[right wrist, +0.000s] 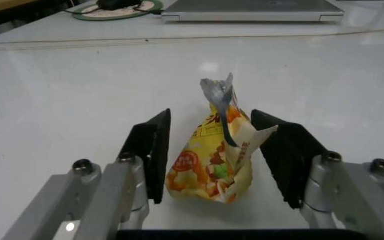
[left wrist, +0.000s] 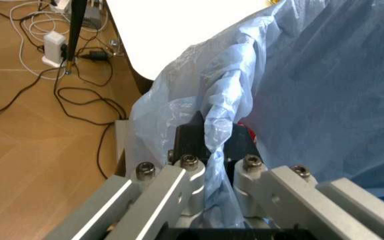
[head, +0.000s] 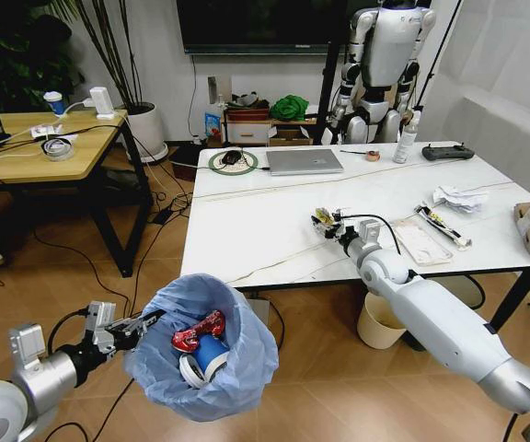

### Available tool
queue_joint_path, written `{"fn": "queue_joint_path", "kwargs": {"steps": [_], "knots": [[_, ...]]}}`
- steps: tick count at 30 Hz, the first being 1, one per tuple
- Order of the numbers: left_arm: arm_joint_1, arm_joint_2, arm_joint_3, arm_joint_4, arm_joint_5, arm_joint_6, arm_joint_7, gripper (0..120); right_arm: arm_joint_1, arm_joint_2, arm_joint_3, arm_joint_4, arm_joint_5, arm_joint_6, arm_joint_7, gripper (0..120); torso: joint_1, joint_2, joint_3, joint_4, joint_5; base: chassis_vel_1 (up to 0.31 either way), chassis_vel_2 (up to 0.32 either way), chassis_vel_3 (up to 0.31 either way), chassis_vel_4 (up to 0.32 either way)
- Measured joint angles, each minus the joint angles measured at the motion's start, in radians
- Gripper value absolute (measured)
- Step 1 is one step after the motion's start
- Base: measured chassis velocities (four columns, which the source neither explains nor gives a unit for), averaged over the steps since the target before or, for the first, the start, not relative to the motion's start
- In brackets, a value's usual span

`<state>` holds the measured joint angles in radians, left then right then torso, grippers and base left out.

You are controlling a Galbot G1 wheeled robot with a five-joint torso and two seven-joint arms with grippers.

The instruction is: Pick up the trash bin and place the trash from the table into it.

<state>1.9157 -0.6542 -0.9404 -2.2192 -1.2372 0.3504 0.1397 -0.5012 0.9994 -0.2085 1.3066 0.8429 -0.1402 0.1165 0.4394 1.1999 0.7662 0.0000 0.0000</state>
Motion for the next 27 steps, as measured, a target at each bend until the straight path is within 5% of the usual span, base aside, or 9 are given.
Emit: {"fn": "queue_joint_path", "kwargs": {"steps": [13, 19, 27], "knots": [[-0.004, 0.001, 0.001, 0.008, -0.003, -0.001, 0.001, 0, 0.002, 0.0, -0.012, -0.003, 0.0, 0.009, -0.014, 1, 0.0, 0.0, 0.0, 0.0, 0.0, 0.0, 0.0, 0.0, 0.0], [-0.005, 0.0, 0.005, 0.007, -0.003, -0.002, -0.001, 0, 0.003, -0.015, -0.013, 0.007, 0.016, 0.086, -0.09, 0, 0.0, 0.0, 0.0, 0.0001, 0.0002, 0.0, 0.0, 0.0, 0.0], [0.0, -0.001, 0.015, -0.008, -0.002, -0.002, -0.004, 0, 0.0, -0.124, -0.069, 0.288, 0.162, 0.27, -0.422, 0, 0.0, 0.0, 0.0, -0.0002, 0.0, 0.0, 0.0, 0.0, 0.0]]}}
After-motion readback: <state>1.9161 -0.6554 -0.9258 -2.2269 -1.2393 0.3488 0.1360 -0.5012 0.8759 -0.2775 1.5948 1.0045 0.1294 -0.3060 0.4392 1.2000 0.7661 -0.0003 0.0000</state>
